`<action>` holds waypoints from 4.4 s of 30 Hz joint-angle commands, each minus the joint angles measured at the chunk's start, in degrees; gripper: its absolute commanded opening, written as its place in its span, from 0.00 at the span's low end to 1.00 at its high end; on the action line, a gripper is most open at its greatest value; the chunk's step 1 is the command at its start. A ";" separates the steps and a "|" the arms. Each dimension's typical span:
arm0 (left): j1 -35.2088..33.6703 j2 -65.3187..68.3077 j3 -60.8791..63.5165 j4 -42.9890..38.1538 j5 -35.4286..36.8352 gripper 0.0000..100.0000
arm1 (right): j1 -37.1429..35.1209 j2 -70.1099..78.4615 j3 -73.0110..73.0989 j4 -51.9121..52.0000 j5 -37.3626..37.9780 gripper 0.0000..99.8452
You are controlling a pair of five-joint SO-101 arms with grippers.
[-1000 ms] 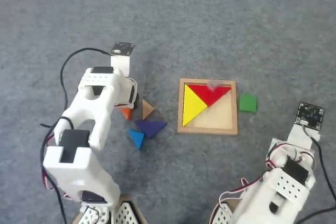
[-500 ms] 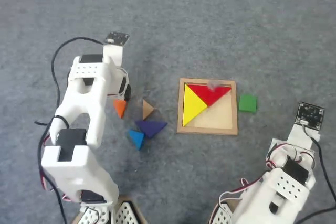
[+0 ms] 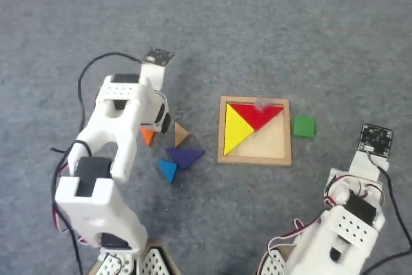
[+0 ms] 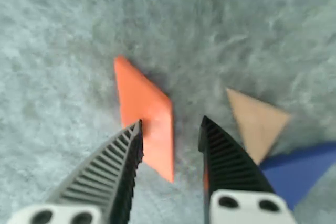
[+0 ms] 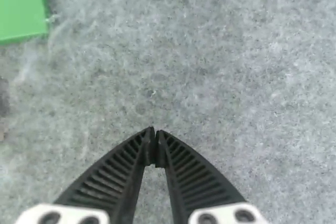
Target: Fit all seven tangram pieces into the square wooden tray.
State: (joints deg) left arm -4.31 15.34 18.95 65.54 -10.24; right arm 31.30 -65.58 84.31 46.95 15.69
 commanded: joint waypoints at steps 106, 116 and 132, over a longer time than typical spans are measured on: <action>42.20 18.81 -44.53 11.52 33.85 0.01 | -0.40 -1.63 0.62 0.66 1.76 0.01; 42.20 18.81 -44.53 9.85 45.98 0.03 | -0.48 -1.63 0.62 0.48 2.02 0.01; 42.11 30.86 -57.19 8.88 41.32 0.12 | -0.57 -1.63 0.53 0.75 2.11 0.01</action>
State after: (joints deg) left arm 37.45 45.32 -31.25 75.30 35.12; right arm 31.03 -65.67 85.36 46.95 17.27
